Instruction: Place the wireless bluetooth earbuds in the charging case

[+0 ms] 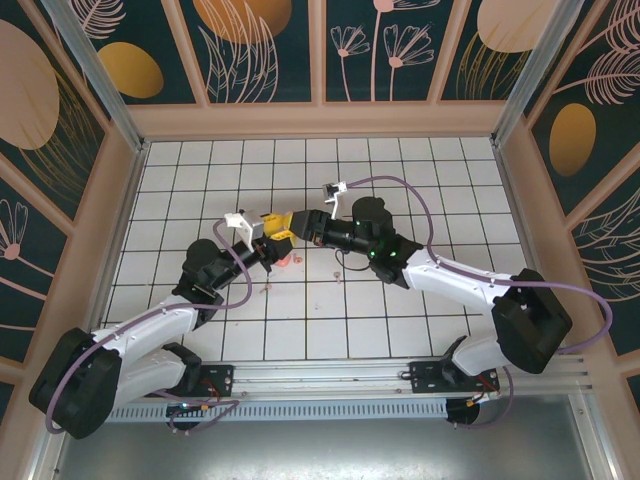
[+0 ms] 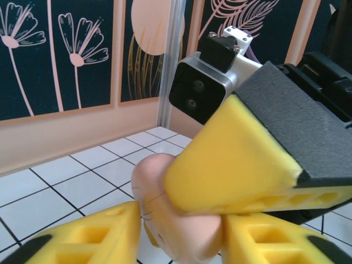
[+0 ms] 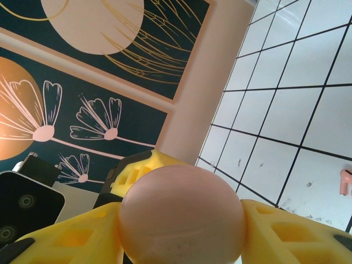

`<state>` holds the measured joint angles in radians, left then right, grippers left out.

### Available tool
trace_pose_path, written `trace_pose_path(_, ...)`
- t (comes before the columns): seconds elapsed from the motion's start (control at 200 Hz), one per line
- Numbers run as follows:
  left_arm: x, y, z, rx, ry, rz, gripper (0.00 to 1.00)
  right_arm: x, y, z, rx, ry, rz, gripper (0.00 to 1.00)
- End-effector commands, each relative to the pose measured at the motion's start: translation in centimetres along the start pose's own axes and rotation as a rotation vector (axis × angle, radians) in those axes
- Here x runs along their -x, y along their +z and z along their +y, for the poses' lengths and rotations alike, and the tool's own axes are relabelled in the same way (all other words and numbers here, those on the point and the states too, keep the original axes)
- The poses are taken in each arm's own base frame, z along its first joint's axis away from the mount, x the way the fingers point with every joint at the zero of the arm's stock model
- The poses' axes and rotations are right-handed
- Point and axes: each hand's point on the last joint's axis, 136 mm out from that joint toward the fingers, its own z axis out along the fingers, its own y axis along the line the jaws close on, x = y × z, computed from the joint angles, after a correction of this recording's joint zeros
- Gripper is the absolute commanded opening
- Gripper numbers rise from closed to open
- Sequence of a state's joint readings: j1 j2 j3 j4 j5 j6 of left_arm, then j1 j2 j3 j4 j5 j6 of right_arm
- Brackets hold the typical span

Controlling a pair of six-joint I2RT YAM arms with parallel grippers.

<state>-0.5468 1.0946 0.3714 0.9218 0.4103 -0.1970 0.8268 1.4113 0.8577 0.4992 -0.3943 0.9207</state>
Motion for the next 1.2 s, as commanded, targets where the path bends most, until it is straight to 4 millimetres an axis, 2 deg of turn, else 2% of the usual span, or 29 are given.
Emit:
trace_pose_path(0.0,2.2,0.0,0.2,0.017,0.03,-0.064,0.33,0.4,0.1,2.8,0.093,-0.037,0.004,0.51)
trace_pose_path(0.165,2.2,0.0,0.1,0.011,0.028,-0.061,0.23,0.9,-0.3,3.2,0.088,-0.089,-0.01,0.53)
trace_pose_path(0.32,2.4,0.1,-0.5,-0.022,0.022,-0.058,0.15,2.0,-1.2,3.4,0.062,-0.162,-0.048,0.64)
trace_pose_path(0.46,2.1,0.3,-1.1,-0.061,0.015,-0.039,0.12,2.4,-2.3,3.7,0.068,-0.226,-0.066,0.7)
trace_pose_path(0.661,1.8,0.3,-2.0,-0.117,0.0,-0.028,0.09,3.6,-4.7,4.1,0.047,-0.368,-0.122,0.72)
trace_pose_path(0.746,2.1,0.3,-2.7,-0.162,-0.002,-0.032,0.09,4.0,-6.2,4.4,0.056,-0.465,-0.14,0.7)
trace_pose_path(0.891,2.7,0.3,-4.1,-0.246,0.004,-0.029,0.09,3.7,-9.1,5.6,0.099,-0.697,-0.135,0.66)
trace_pose_path(0.981,3.0,0.3,-5.0,-0.299,0.017,-0.024,0.09,2.6,-10.4,6.1,0.132,-0.851,-0.105,0.64)
trace_pose_path(1.111,3.2,0.0,-6.0,-0.359,0.031,-0.028,0.1,1.1,-11.2,6.3,0.178,-1.034,-0.047,0.6)
trace_pose_path(1.196,3.3,-0.1,-6.6,-0.398,0.036,-0.02,0.1,0.5,-11.1,5.9,0.203,-1.091,0.021,0.6)
